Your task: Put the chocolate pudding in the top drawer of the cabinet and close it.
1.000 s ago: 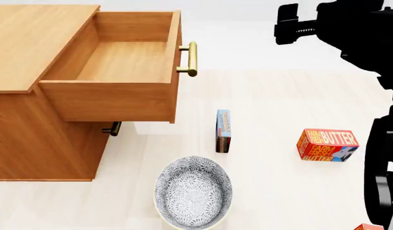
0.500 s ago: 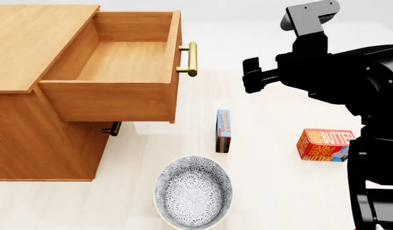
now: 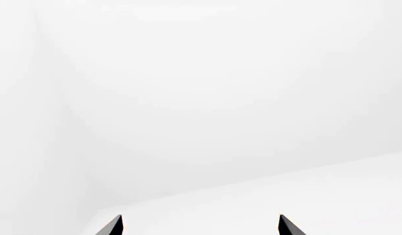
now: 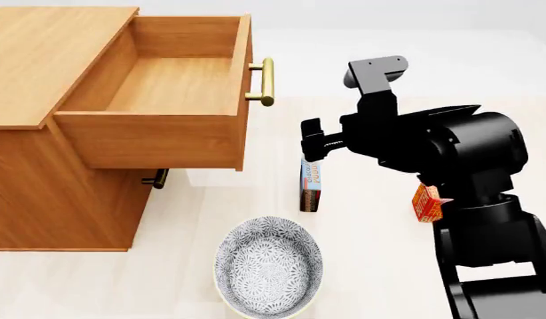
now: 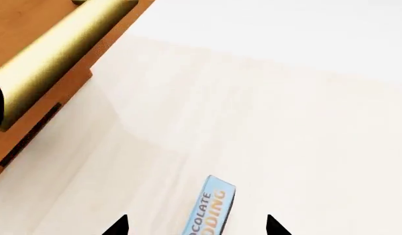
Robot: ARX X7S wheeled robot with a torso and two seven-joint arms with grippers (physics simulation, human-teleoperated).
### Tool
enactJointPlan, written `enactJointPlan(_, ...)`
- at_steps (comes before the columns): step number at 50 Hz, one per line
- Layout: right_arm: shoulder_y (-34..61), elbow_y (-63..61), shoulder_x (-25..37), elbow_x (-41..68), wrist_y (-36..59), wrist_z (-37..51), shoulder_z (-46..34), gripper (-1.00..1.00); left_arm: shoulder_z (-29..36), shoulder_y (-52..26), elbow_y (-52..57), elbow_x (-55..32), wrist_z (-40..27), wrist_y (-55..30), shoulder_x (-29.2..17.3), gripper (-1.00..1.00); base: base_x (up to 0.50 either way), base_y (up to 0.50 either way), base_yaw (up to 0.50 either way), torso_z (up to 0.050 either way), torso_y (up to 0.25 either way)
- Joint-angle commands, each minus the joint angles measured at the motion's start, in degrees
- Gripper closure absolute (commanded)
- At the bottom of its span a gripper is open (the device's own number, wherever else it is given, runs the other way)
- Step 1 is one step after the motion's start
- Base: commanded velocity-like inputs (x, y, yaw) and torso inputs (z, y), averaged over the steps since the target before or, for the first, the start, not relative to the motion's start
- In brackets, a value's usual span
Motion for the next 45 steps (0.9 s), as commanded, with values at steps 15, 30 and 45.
enactJointPlan(15,-0.18,10.38,-3.53,-2.03,-6.10,-0.74,-2.94,-1.00,0.20,0.21,0.27,-0.01,-0.31,-0.70,-0.45,-1.00,0.00,0.00,0.00,0.000,0.000)
enactJointPlan(30,-0.02,20.17,-5.62,-3.87,-12.67,-2.22,-4.69,-1.00,0.34,0.08,0.31,0.24,-1.03,-1.20,-0.41,-1.00,0.00,0.00,0.00,0.000,0.000)
enactJointPlan(45,0.94,30.67,-7.40,-5.48,-19.72,-3.75,-5.70,-1.00,0.67,-0.14,0.27,0.40,-1.20,-1.68,-0.41,-1.00,0.00,0.00,0.00,0.000,0.000)
